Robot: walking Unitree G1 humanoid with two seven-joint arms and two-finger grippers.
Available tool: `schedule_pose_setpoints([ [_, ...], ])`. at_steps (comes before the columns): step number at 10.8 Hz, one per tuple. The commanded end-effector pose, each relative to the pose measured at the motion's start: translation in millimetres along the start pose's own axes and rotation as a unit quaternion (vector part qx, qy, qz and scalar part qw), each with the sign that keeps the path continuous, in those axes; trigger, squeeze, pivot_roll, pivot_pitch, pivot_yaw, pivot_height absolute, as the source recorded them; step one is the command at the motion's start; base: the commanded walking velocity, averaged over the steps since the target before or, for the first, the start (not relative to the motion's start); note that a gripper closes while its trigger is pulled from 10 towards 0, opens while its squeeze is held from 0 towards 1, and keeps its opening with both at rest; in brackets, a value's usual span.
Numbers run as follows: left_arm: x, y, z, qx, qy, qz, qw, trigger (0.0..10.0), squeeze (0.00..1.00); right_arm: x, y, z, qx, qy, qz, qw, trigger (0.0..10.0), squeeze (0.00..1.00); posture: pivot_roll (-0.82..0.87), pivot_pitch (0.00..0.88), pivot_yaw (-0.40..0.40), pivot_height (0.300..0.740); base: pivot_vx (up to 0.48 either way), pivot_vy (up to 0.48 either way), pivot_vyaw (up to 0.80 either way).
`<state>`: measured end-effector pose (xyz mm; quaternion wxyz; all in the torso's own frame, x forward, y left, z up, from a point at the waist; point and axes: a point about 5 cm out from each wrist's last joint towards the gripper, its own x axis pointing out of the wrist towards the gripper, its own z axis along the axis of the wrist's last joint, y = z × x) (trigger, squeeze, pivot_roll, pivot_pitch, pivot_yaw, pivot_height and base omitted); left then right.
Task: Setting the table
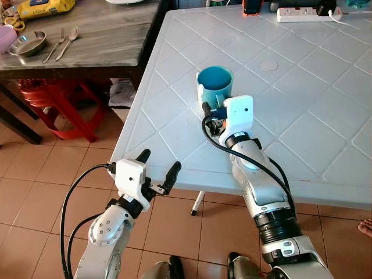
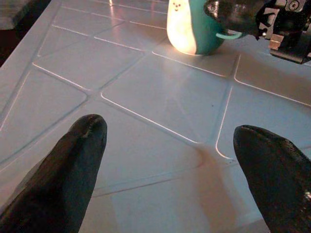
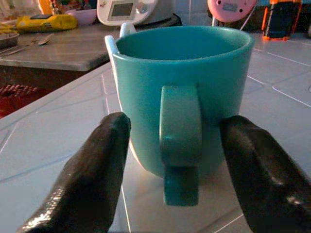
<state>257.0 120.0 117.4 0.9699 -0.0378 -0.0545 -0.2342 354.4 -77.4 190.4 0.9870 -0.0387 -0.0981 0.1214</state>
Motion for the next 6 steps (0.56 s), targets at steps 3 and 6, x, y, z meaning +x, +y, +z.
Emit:
schedule_pose_setpoints([
  [3,-2.2,0.9,2.5,0.005,-0.001,0.004,1.0,10.0,0.0,0.9,9.4,1.2,0.004,-0.005,0.006,1.0,0.0,0.0,-0.03,0.26,0.147,0.74,0.0,0.0,0.0],
  [6,-0.9,1.3,2.9,-0.003,-0.009,-0.003,1.0,10.0,0.0,1.3,11.8,1.4,0.004,-0.008,0.007,1.0,0.0,0.0,-0.03,0.257,0.147,0.74,0.0,0.0,0.0],
])
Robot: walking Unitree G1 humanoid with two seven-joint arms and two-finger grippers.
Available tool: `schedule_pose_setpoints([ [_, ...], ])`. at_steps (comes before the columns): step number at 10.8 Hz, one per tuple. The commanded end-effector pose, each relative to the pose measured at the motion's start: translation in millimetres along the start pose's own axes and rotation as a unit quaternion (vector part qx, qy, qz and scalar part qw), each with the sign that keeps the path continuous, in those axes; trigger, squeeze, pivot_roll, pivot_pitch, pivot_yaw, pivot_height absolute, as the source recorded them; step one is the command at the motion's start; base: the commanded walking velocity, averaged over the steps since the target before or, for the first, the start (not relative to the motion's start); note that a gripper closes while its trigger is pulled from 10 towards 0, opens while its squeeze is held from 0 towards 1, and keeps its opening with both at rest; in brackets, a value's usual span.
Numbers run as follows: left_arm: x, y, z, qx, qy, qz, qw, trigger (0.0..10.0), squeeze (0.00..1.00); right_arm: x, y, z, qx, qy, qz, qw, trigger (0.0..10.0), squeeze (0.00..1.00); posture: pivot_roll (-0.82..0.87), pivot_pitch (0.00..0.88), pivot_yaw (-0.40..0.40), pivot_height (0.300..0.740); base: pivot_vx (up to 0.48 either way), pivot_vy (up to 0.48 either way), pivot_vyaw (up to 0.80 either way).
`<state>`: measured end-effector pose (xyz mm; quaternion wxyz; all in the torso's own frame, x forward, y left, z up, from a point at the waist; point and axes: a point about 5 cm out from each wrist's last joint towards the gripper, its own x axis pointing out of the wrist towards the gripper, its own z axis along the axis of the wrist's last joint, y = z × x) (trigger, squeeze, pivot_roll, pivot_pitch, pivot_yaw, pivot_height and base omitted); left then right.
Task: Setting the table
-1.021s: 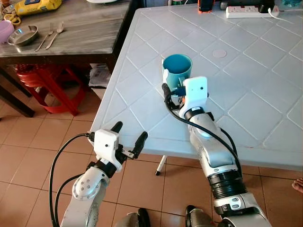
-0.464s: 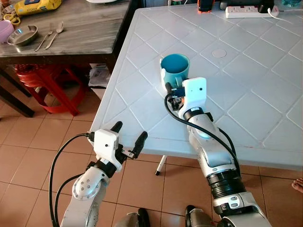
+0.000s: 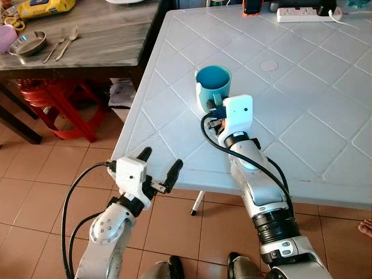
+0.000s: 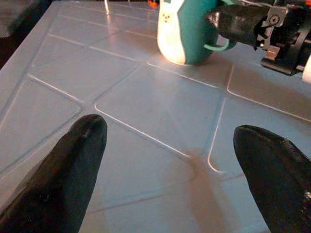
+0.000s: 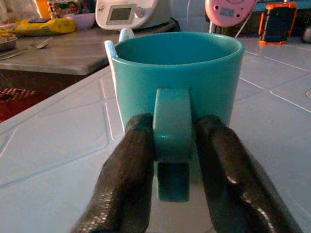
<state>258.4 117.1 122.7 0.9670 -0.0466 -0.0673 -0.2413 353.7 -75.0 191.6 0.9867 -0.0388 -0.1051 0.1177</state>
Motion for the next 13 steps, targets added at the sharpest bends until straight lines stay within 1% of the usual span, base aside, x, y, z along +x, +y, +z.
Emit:
schedule_pose_setpoints([
  [1,-4.9,3.9,-3.1,0.001,0.007,0.004,1.0,10.0,0.0,1.8,10.1,1.6,0.005,-0.004,0.011,1.0,0.0,0.0,-0.03,0.257,0.147,0.74,0.0,0.0,0.0],
  [5,-4.6,4.3,-4.2,0.002,0.008,0.003,1.0,10.0,0.0,0.5,14.5,1.9,0.004,-0.007,0.012,1.0,0.0,0.0,-0.03,0.257,0.149,0.74,0.0,0.0,0.0],
  [9,-3.1,4.6,-4.7,0.004,0.008,0.003,1.0,10.0,0.0,-2.6,12.0,1.0,0.006,-0.008,0.005,1.0,0.0,0.0,-0.03,0.248,0.149,0.74,0.0,0.0,0.0],
  [10,-0.9,5.6,-3.6,0.006,0.006,0.003,1.0,10.0,0.0,-5.9,9.0,1.6,0.01,-0.014,0.001,1.0,0.0,0.0,-0.03,0.239,0.145,0.74,0.0,0.0,0.0],
  [11,3.5,10.1,-0.8,0.011,-0.001,0.013,1.0,10.0,0.0,-12.2,4.4,4.7,0.018,-0.028,-0.002,0.999,0.0,0.0,-0.04,0.227,0.143,0.74,0.0,0.0,0.0],
  [12,8.4,15.2,1.8,0.015,-0.007,0.029,0.999,10.0,0.0,-22.0,-0.1,4.8,0.02,-0.035,-0.005,0.999,0.0,0.0,-0.04,0.22,0.143,0.74,0.0,0.0,0.0],
  [13,11.3,19.9,3.5,0.022,-0.009,0.046,0.999,10.0,0.0,-31.4,-3.2,4.5,0.023,-0.04,-0.01,0.999,0.4,0.0,-0.04,0.214,0.144,0.74,0.0,0.0,0.0],
])
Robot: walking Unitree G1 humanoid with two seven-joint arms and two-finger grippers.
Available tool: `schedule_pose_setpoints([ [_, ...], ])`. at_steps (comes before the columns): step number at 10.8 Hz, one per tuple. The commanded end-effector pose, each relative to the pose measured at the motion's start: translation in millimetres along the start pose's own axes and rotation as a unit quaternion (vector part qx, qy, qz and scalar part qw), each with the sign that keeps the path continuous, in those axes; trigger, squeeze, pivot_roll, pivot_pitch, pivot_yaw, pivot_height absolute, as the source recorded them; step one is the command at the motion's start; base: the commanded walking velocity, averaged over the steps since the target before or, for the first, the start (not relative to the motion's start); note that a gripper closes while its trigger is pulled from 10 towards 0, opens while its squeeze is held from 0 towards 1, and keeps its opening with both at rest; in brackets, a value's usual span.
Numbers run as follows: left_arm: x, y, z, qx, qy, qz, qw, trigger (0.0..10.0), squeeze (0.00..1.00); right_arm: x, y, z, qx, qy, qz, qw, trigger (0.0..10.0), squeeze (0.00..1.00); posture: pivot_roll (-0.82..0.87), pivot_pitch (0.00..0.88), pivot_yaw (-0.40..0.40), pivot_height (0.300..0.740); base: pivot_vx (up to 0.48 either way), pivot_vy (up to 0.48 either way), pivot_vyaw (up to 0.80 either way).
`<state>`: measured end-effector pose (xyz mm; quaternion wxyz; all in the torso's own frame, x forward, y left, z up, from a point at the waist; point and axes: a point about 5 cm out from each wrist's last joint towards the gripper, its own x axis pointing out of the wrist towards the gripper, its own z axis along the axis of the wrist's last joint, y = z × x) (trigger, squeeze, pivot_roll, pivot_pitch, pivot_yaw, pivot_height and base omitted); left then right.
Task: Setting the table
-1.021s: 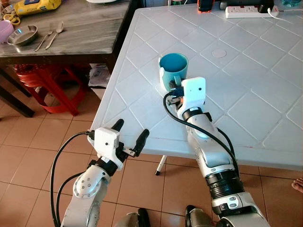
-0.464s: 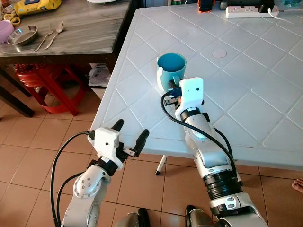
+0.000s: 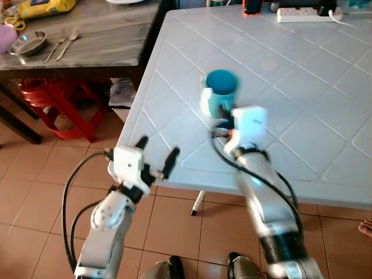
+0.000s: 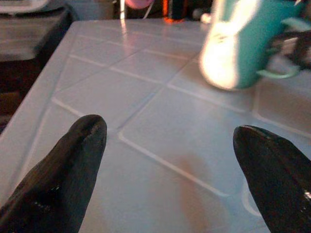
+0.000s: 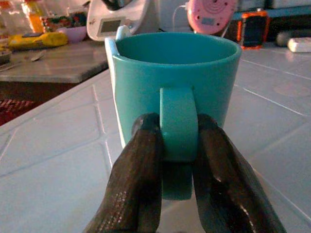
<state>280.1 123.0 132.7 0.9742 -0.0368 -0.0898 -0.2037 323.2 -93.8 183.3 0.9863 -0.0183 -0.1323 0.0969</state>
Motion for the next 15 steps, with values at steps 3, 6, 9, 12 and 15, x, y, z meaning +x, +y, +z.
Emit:
schedule_pose_setpoints([
  [3,1.3,16.3,-7.2,0.023,0.021,0.066,0.997,10.0,0.0,-31.8,-10.1,4.6,-0.02,-0.014,-0.011,1.0,10.0,0.0,-0.07,0.202,0.149,0.74,0.0,0.0,0.0],
  [6,4.5,16.2,-13.1,-0.008,0.039,0.059,0.997,10.0,0.0,-50.9,-43.5,-2.9,-0.035,0.025,-0.065,0.997,10.0,0.0,-0.09,0.191,0.139,0.74,0.0,0.0,0.0],
  [9,4.7,9.5,-13.0,0.001,0.031,0.045,0.999,10.0,0.0,-54.8,-47.6,-3.6,-0.041,0.035,-0.065,0.996,10.0,0.0,-0.09,0.197,0.13,0.74,0.0,0.096,-0.49],
  [12,4.8,8.7,-13.9,-0.002,0.028,0.044,0.999,10.0,0.0,-54.0,-40.9,-2.9,-0.037,0.033,-0.057,0.997,10.0,0.0,-0.1,0.193,0.124,0.74,0.0,0.317,-0.21],
  [15,7.0,8.8,-13.8,-0.001,0.024,0.043,0.999,10.0,0.0,-50.3,-36.8,-2.3,-0.039,0.028,-0.052,0.997,10.0,0.0,-0.1,0.183,0.126,0.74,0.0,0.397,0.0],
])
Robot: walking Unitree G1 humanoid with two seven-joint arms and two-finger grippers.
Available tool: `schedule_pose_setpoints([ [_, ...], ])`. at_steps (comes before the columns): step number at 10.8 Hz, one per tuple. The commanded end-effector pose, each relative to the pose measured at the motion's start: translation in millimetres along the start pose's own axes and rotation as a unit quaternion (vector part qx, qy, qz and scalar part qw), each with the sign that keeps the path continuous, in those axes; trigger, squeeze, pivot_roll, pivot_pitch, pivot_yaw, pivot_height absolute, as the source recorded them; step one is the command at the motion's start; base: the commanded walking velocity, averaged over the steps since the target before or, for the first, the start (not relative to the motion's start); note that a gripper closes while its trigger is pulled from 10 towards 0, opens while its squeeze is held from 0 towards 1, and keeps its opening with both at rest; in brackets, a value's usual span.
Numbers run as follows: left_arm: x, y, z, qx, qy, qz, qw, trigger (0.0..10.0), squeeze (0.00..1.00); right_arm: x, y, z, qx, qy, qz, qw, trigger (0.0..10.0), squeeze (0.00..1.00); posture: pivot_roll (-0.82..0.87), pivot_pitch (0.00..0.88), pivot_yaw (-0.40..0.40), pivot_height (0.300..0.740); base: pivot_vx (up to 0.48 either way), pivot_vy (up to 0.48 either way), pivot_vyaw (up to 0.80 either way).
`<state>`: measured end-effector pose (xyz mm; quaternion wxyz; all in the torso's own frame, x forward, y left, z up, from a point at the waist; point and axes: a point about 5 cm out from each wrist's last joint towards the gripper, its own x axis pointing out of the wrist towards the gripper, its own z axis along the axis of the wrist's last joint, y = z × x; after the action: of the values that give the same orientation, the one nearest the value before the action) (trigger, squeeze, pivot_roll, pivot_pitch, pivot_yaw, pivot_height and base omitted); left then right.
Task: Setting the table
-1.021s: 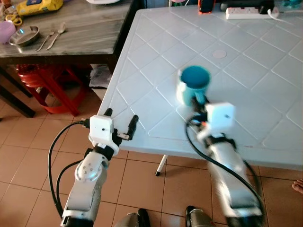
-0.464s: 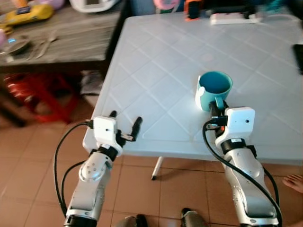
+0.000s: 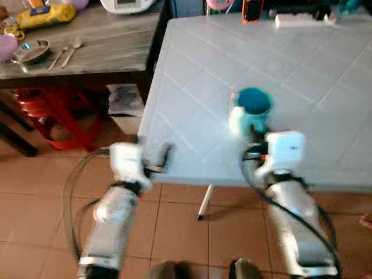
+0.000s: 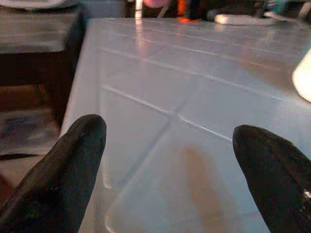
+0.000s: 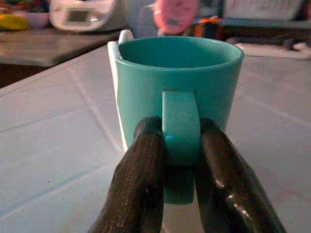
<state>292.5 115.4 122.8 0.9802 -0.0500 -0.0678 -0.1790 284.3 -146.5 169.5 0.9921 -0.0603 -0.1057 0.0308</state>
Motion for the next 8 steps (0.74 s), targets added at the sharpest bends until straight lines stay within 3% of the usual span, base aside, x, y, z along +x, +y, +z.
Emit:
schedule_pose_setpoints([
  [1,-4.6,11.1,-1.0,0.014,0.005,0.015,1.0,10.0,0.0,-0.4,7.0,2.3,0.008,-0.005,0.008,1.0,10.0,0.0,-0.1,0.184,0.127,0.74,0.0,0.409,0.0],
  [8,1.7,1.8,-0.3,0.007,-0.003,0.005,1.0,10.0,0.0,4.1,12.4,4.2,0.008,-0.012,0.014,1.0,10.0,0.0,-0.09,0.184,0.134,0.74,0.0,0.409,0.0],
])
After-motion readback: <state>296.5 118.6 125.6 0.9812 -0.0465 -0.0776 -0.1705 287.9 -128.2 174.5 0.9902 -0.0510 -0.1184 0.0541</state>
